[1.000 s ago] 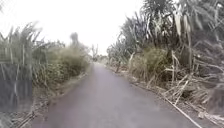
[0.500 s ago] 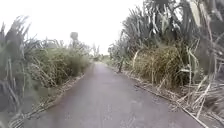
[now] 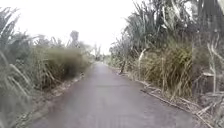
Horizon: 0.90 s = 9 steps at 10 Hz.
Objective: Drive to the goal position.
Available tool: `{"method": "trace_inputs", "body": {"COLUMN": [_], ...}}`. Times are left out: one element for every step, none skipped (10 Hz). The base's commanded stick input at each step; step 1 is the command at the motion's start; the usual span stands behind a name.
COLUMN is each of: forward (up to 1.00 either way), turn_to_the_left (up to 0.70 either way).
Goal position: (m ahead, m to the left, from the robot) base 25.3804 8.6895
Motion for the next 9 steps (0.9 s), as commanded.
{"method": "trace_inputs", "body": {"forward": [0.85, 0.85, 0.85, 0.85, 0.85, 0.85, 0.85, 0.85, 0.85], "turn_to_the_left": [0.00, 0.00, 0.00, 0.31, 0.27, 0.23, 0.00, 0.00, 0.00]}}
